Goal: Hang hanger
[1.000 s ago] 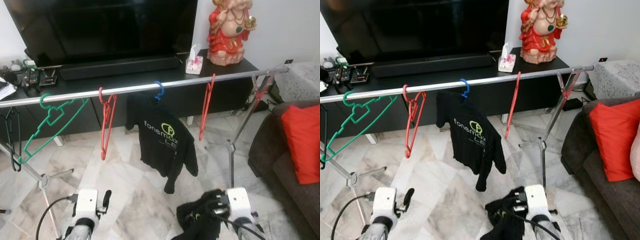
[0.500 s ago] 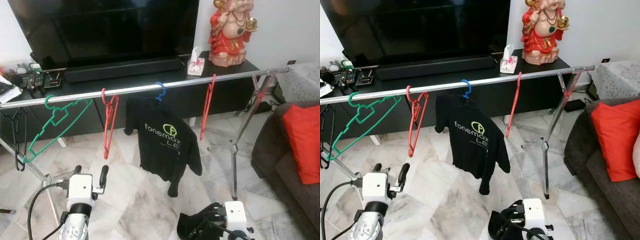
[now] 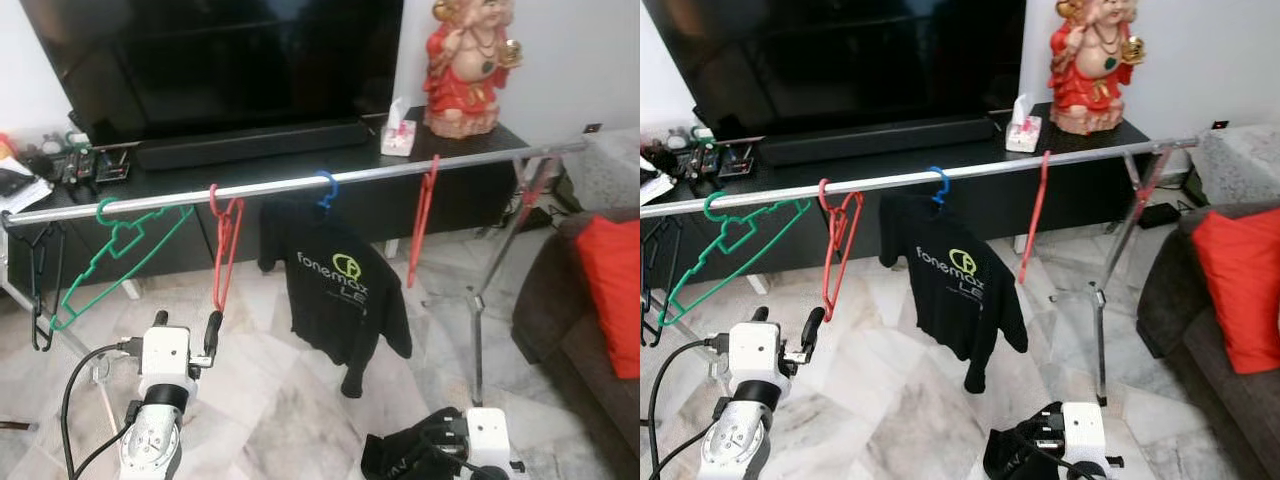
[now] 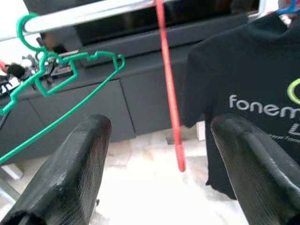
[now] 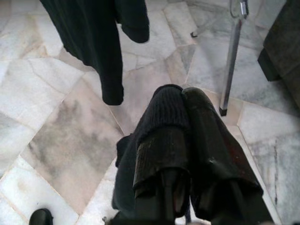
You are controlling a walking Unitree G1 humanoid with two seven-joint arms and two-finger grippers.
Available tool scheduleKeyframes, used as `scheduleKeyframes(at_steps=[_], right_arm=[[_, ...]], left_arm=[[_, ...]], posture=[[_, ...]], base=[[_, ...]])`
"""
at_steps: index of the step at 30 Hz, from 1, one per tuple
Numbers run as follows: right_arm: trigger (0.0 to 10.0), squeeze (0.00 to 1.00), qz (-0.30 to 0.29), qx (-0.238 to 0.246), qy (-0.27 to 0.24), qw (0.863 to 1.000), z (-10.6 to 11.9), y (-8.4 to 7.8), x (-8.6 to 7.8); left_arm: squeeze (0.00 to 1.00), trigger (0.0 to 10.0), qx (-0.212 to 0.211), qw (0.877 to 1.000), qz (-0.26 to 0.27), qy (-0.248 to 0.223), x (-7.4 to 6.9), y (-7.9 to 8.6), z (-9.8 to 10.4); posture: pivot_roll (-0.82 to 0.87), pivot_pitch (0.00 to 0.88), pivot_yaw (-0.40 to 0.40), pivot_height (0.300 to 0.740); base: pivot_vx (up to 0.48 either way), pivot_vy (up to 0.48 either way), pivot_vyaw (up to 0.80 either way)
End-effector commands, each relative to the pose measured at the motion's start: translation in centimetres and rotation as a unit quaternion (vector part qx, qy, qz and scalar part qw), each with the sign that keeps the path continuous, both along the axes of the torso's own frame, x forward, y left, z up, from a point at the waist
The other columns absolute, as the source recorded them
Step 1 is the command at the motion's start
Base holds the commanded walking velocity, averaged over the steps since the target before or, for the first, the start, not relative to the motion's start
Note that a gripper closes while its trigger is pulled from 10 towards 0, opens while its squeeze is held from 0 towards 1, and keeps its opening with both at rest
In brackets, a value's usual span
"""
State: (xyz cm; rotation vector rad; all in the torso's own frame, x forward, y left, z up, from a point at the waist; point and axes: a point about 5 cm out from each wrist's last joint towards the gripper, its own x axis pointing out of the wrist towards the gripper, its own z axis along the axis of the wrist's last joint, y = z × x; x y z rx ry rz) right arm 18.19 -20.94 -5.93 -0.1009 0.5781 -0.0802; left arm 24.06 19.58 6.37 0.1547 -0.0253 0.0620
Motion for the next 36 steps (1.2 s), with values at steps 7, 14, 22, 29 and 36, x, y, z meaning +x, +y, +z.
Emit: scheduleKeyframes(at_steps=[7, 14, 22, 29, 36], right_arm=[[10.0, 0.0, -0.021, -0.023, -0.088, 0.996, 2.4, -0.7, 2.5], [10.0, 0.0, -0.035, -0.036, -0.131, 0.99, 3.6, -1.1, 3.2], [10.0, 0.0, -0.025, -0.03, -0.113, 0.993, 2.8, -0.4, 2.4], [10.0, 0.0, -0.021, -0.031, -0.109, 0.993, 2.7, -0.3, 2.3], [10.0, 0.0, -0.011, -0.027, -0.103, 0.994, 2.5, 0.1, 2.2]], left_arm=[[0.0, 10.0, -0.009, 1.0, -0.007, 0.0, 0.4, -0.3, 0.6], [0.0, 10.0, -0.006, 1.0, -0.007, 0.008, 0.4, -0.1, 0.4], [0.0, 10.0, -0.001, 1.0, -0.007, 0.005, 0.5, 0.0, 0.6], [0.0, 10.0, 0.006, 1.0, -0.001, 0.011, 0.3, 0.3, 0.4], [0.0, 10.0, 0.009, 0.999, 0.013, 0.03, -0.2, 0.9, -0.4]], posture=[[-0.12, 0.0, 0.043, 0.74], [-0.13, 0.0, 0.048, 0.74], [-0.12, 0.0, 0.044, 0.74], [-0.12, 0.0, 0.041, 0.74], [-0.12, 0.0, 0.038, 0.74]], base=[[0.26, 0.0, 0.0], [0.262, 0.0, 0.0], [0.264, 0.0, 0.0], [0.273, 0.0, 0.0], [0.277, 0.0, 0.0]])
